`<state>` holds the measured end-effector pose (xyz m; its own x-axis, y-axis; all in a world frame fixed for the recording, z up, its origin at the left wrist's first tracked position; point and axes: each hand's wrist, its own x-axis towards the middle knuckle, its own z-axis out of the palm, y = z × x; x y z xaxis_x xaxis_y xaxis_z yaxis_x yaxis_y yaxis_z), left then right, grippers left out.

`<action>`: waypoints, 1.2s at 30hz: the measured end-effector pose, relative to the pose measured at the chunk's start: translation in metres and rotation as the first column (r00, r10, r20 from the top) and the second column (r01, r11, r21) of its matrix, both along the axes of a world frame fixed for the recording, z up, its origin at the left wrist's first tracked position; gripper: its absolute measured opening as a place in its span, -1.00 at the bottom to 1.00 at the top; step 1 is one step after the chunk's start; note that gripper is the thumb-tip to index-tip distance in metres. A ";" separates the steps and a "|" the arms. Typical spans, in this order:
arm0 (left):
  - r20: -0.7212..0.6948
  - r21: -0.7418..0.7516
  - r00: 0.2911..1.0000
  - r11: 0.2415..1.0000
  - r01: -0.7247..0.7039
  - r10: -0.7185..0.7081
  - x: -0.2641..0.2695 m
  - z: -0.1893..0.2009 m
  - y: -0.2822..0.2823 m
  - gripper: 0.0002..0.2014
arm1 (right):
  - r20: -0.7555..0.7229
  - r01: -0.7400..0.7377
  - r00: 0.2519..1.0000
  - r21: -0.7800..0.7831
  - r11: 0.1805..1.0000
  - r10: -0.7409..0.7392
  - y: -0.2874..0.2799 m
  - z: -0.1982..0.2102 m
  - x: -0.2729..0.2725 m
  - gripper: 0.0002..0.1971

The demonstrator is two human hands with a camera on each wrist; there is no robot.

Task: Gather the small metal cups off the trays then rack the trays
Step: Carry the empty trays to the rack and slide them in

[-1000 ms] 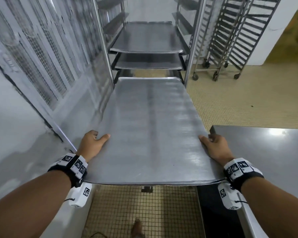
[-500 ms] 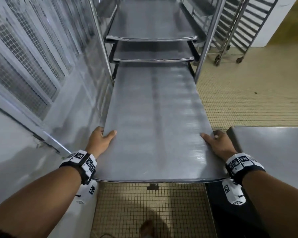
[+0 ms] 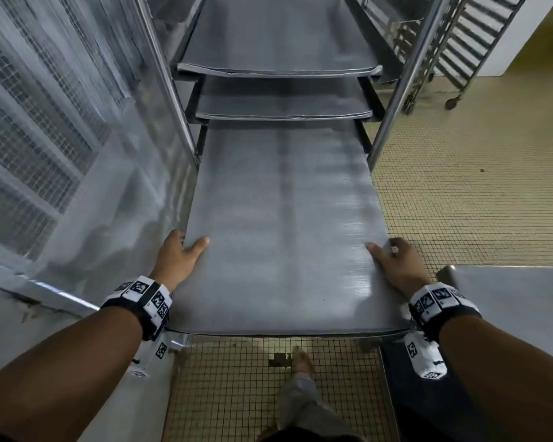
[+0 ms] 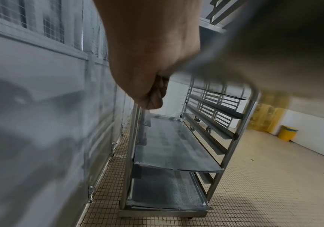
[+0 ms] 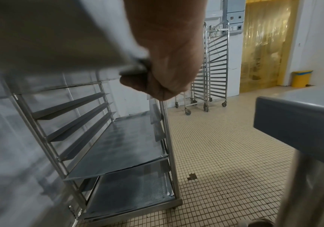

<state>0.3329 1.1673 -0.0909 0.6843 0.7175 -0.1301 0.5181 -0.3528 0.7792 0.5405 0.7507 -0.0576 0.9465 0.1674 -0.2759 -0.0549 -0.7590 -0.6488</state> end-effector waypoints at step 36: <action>-0.279 0.075 0.941 0.973 0.218 -0.189 0.112 0.048 0.044 -0.10 | 0.007 -0.094 0.995 -0.118 0.989 0.096 0.082 0.018 0.122 -0.31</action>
